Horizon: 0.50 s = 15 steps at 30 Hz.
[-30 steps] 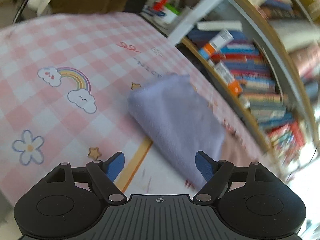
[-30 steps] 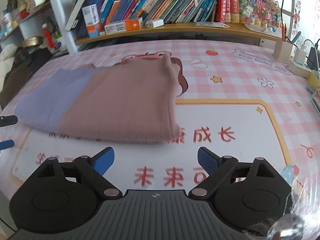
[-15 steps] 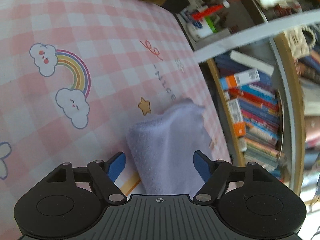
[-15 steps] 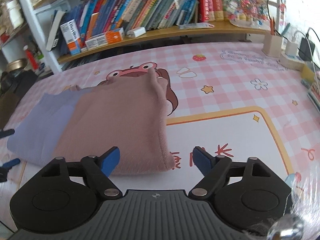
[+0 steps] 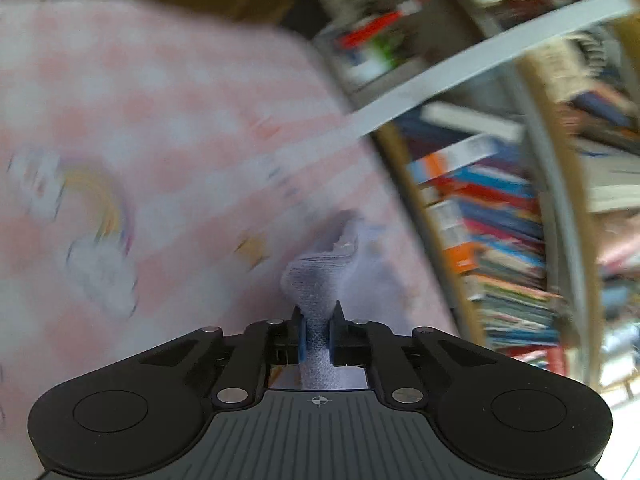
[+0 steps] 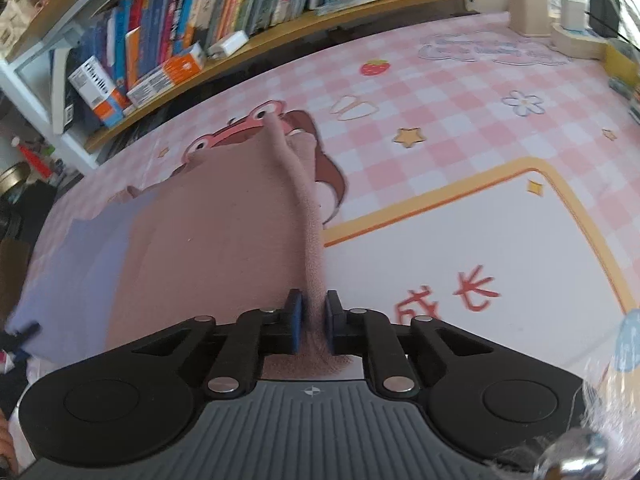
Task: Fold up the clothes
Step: 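Grasp the lavender edge with the left gripper while the right gripper grasps the pink edge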
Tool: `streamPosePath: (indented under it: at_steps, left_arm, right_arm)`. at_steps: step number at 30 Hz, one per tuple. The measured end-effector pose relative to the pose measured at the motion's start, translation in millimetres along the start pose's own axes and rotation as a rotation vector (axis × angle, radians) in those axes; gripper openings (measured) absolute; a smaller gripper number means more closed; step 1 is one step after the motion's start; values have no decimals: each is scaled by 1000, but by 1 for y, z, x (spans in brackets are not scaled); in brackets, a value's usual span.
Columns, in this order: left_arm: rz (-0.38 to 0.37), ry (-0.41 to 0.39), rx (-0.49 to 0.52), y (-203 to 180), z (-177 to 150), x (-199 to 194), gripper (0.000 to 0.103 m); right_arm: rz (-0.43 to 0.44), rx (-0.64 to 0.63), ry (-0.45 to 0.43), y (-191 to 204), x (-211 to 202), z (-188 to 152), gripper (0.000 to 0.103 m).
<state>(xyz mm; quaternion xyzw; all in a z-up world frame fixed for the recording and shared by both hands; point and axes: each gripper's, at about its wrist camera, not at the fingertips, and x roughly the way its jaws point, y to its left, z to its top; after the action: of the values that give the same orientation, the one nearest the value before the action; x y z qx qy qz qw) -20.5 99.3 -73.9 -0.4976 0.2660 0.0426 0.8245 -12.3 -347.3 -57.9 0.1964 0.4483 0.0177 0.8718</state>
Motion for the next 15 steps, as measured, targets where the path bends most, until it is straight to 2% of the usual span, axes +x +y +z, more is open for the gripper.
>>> streamPosePath:
  at_steps: [2,5,6,7,12,15]
  left_arm:
    - [-10,-5,-23,9,5,-4,9]
    - [51,24,-108,32,8,1,11]
    - [53,29,-126,36,7,2,12]
    - [51,31,-139,39,7,4,18]
    - [35,89,-149,40,4,21,27]
    - [23,89,-159,40,3,23,28]
  right_arm:
    - [20,-14,10,8,2,-3,10]
    - [30,-41,15,20,6,-8,10]
    - [27,-51,15,23,7,-9,10]
    - [24,-58,15,25,8,-9,10]
    - [20,-52,16,26,9,-8,10]
    - [18,-57,13,27,9,-8,10]
